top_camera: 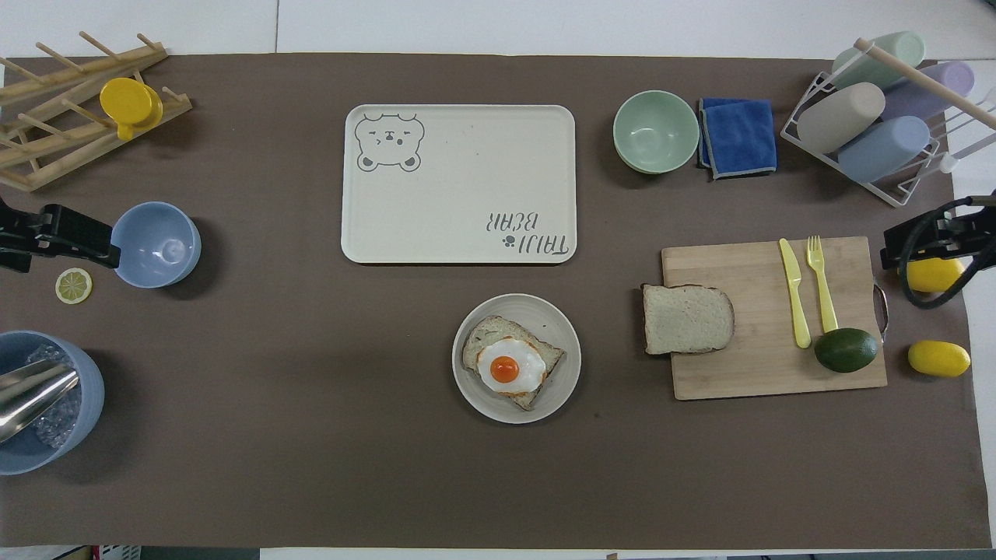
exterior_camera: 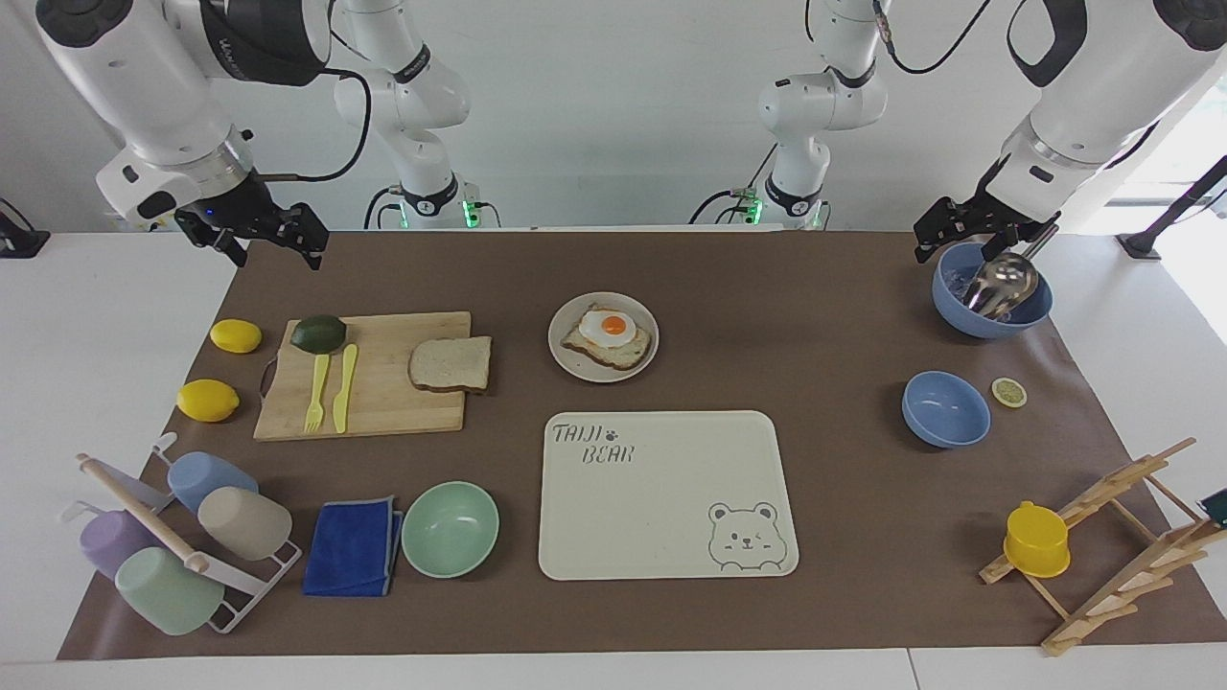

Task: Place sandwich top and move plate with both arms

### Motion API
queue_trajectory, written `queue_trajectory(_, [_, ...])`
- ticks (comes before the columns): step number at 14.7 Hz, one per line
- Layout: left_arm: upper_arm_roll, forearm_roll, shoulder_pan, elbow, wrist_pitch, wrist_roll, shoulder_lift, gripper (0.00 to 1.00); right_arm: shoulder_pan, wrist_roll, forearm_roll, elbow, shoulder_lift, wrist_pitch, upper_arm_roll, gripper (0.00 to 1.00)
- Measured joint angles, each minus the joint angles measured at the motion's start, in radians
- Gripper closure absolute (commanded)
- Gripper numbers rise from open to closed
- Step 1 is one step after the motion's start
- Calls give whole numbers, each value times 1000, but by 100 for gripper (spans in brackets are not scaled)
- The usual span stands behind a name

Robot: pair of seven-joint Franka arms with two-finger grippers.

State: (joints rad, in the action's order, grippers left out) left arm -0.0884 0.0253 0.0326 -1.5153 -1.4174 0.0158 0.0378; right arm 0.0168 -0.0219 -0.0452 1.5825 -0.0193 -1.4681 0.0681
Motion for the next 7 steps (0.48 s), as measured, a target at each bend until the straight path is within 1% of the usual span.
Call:
queue_trajectory(2, [0,0,0,0,0,0,0,0,29,-43,0,31,5,-58,-4,0])
queue_trajectory(4, [0,0,0,0,0,0,0,0,90,-39,0,111,12,-154,-7,0])
queue_trajectory(6, [0,0,0,0,0,0,0,0,171,41,-9,197,1,-238,-10,0])
queue_trajectory(7, [0,0,0,0,0,0,0,0,216,102,-37,229,-17,-271,-11,0])
